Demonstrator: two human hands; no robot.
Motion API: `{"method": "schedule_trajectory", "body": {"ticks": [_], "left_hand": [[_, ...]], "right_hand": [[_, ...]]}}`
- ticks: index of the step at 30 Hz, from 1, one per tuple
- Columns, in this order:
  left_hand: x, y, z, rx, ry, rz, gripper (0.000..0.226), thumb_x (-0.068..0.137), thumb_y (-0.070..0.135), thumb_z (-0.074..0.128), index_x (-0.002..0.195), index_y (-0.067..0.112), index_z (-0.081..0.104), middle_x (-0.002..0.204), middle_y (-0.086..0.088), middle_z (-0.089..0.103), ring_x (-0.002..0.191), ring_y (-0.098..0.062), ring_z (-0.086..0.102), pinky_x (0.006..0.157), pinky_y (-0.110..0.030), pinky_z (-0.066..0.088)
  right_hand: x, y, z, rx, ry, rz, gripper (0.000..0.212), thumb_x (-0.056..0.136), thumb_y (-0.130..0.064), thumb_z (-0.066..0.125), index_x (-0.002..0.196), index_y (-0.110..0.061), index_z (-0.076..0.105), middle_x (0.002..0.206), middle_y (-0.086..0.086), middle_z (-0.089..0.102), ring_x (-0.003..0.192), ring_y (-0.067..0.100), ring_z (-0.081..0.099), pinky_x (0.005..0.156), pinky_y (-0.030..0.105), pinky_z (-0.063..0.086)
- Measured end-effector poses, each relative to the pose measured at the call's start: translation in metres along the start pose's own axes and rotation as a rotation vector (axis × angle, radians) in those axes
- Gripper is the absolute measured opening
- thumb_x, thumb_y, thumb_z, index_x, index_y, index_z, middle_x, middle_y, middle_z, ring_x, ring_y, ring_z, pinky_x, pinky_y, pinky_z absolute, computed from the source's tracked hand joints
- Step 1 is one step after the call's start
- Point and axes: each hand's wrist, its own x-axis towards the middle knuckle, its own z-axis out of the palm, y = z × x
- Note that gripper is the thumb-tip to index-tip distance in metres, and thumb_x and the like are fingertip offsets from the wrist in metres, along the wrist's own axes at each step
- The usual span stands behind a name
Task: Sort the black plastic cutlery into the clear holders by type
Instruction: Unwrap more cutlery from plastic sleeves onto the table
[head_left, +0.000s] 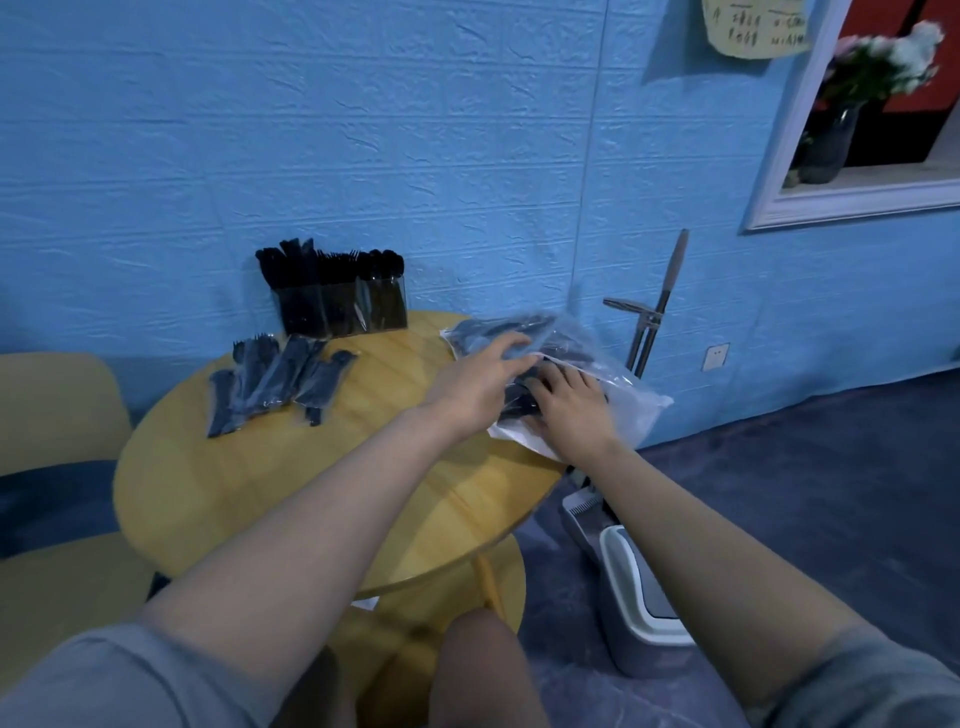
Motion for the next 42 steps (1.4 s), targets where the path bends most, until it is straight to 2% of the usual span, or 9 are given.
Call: {"method": "schedule_trajectory", "body": {"ticks": [5,7,11,14,20,27,32,37,42], "left_hand": [[0.002,-0.002,-0.004,0.017,0.010,0.023,0.057,0.096,0.001,0.040,0.144,0.031,0.036,0.153,0.012,0.017,0.121,-0.017,0.047,0.064,-0.029,0.043],[0.002,-0.005,-0.005,0.033,0.023,0.023,0.057,0.096,0.002,0.041,0.144,0.031,0.036,0.153,0.011,0.018,0.125,-0.017,0.043,0.066,-0.028,0.042],[0.002,-0.007,-0.008,0.065,0.034,-0.015,0.060,0.095,0.001,0.044,0.144,0.034,0.034,0.152,0.010,0.020,0.128,-0.015,0.039,0.063,-0.025,0.036],[0.003,-0.003,-0.008,0.108,0.022,-0.005,0.065,0.093,-0.003,0.044,0.145,0.034,0.032,0.152,0.008,0.019,0.131,-0.016,0.035,0.059,-0.023,0.034],[0.007,-0.001,-0.008,0.084,0.006,0.011,0.069,0.091,-0.005,0.046,0.146,0.033,0.030,0.152,0.008,0.019,0.133,-0.016,0.033,0.068,-0.025,0.043],[0.007,-0.001,-0.011,0.071,-0.019,0.009,0.075,0.087,-0.009,0.049,0.145,0.037,0.032,0.150,0.010,0.020,0.132,-0.014,0.034,0.063,-0.025,0.040],[0.008,-0.007,-0.013,0.095,-0.029,-0.005,0.067,0.093,-0.003,0.046,0.143,0.038,0.034,0.151,0.008,0.020,0.134,-0.015,0.032,0.062,-0.026,0.038],[0.008,-0.009,-0.012,0.094,-0.045,-0.004,0.064,0.094,-0.002,0.045,0.143,0.038,0.034,0.151,0.008,0.020,0.134,-0.016,0.031,0.062,-0.026,0.040],[0.005,-0.006,-0.011,-0.017,-0.058,0.051,0.063,0.094,0.003,0.047,0.145,0.036,0.032,0.151,0.007,0.020,0.135,-0.015,0.031,0.073,-0.022,0.038]], "right_hand": [[0.036,-0.003,0.004,-0.013,-0.232,-0.050,0.070,0.091,-0.058,0.045,0.145,-0.016,0.031,0.152,0.004,0.025,0.143,0.023,0.019,0.116,0.037,0.014],[0.038,0.002,0.005,-0.005,-0.259,-0.051,0.065,0.093,-0.051,0.048,0.146,-0.018,0.029,0.153,0.004,0.026,0.142,0.022,0.022,0.115,0.035,0.018],[0.020,0.018,0.003,0.009,-0.143,-0.059,0.049,0.089,-0.012,0.054,0.136,-0.017,0.041,0.137,0.006,0.048,0.128,0.025,0.042,0.107,0.032,0.029],[0.013,0.027,-0.003,0.042,-0.189,-0.007,0.051,0.084,-0.004,0.054,0.132,-0.015,0.041,0.133,0.008,0.044,0.124,0.028,0.043,0.100,0.035,0.037],[0.026,0.025,-0.011,0.015,-0.368,-0.167,0.075,0.086,-0.021,0.057,0.150,-0.020,0.018,0.160,0.002,0.007,0.147,0.020,0.005,0.119,0.036,0.009],[0.062,0.006,-0.021,-0.115,-0.599,-0.178,0.075,0.087,-0.023,0.061,0.148,-0.012,0.019,0.153,0.013,0.024,0.137,0.029,0.029,0.107,0.035,0.031],[0.054,0.009,-0.010,-0.092,-0.542,-0.186,0.059,0.092,-0.036,0.054,0.144,-0.015,0.035,0.150,0.011,0.031,0.138,0.027,0.026,0.112,0.036,0.025],[0.048,0.013,-0.015,-0.027,-0.586,-0.197,0.064,0.088,-0.034,0.059,0.144,-0.016,0.033,0.156,0.010,0.014,0.143,0.028,0.013,0.115,0.039,0.020],[0.055,0.011,-0.023,0.014,-0.670,-0.141,0.078,0.080,-0.029,0.067,0.144,-0.015,0.025,0.137,0.011,0.043,0.122,0.029,0.044,0.090,0.034,0.038]]}}
